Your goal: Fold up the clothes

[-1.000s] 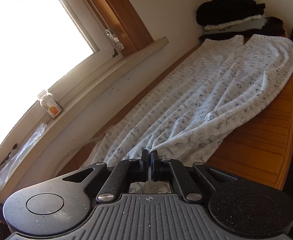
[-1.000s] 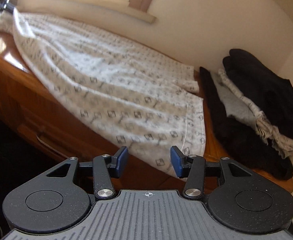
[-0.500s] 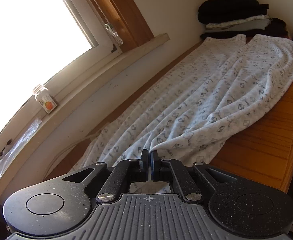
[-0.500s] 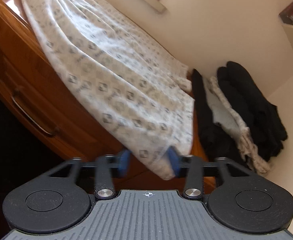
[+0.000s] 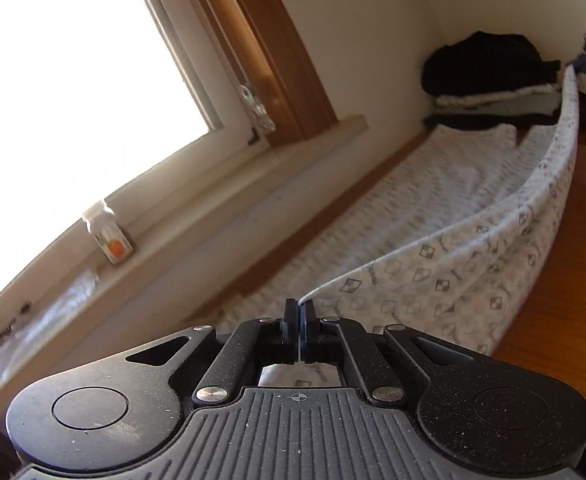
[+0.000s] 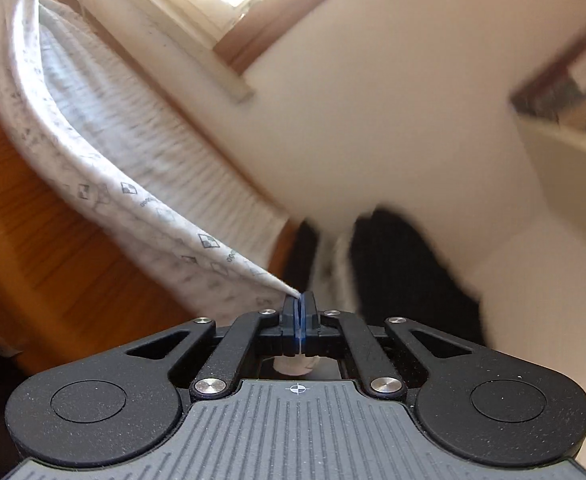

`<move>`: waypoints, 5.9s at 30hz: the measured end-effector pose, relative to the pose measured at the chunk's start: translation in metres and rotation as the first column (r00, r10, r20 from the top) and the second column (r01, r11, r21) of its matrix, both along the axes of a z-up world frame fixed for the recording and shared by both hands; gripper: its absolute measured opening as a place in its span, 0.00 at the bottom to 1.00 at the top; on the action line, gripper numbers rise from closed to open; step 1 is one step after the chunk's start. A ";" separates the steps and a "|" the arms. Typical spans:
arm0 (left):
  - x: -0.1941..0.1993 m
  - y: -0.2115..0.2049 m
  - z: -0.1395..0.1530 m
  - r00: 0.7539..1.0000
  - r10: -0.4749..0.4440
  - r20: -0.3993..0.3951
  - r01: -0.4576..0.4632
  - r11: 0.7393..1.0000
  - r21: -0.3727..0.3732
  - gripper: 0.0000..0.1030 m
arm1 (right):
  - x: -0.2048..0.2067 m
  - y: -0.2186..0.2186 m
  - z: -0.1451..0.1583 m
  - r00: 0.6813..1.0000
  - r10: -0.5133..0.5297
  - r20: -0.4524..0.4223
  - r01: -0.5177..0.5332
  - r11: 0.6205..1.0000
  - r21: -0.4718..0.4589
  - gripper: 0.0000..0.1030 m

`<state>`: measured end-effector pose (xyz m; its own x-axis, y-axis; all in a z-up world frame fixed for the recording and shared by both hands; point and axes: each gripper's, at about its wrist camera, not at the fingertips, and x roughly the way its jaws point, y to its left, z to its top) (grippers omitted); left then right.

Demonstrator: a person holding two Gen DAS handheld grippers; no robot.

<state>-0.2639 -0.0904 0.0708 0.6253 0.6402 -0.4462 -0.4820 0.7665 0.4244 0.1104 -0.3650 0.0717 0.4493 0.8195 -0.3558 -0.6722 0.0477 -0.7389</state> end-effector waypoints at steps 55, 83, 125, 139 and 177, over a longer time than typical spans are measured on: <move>0.206 0.134 -0.042 0.988 -0.028 -0.153 -0.013 0.964 -0.266 0.37 | 0.101 0.195 -0.086 0.655 -0.067 -0.753 0.098 0.995 -0.003 0.39; 0.072 0.127 -0.043 0.998 0.028 0.054 -0.004 0.916 -0.401 0.70 | 0.057 0.180 -0.079 0.649 -0.021 -0.761 0.012 1.000 -0.018 0.46; -0.255 0.156 -0.013 0.902 0.427 -0.060 -0.428 0.871 -0.239 0.67 | -0.016 0.166 -0.073 0.616 0.020 -0.787 -0.008 1.000 0.019 0.66; -0.280 0.177 0.008 0.858 0.509 0.069 -0.461 0.824 -0.330 0.12 | -0.018 0.166 -0.073 0.628 0.019 -0.778 -0.010 1.000 0.017 0.66; -0.172 0.122 -0.014 0.875 0.482 0.032 -0.462 0.855 -0.234 0.78 | -0.021 0.159 -0.069 0.642 0.040 -0.766 0.017 0.998 0.066 0.67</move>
<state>-0.4360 0.0315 0.0567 0.3141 0.7642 -0.5632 -0.8361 0.5038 0.2173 0.0892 -0.2064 0.0026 0.0293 0.8551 -0.5177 -0.9971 0.0617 0.0455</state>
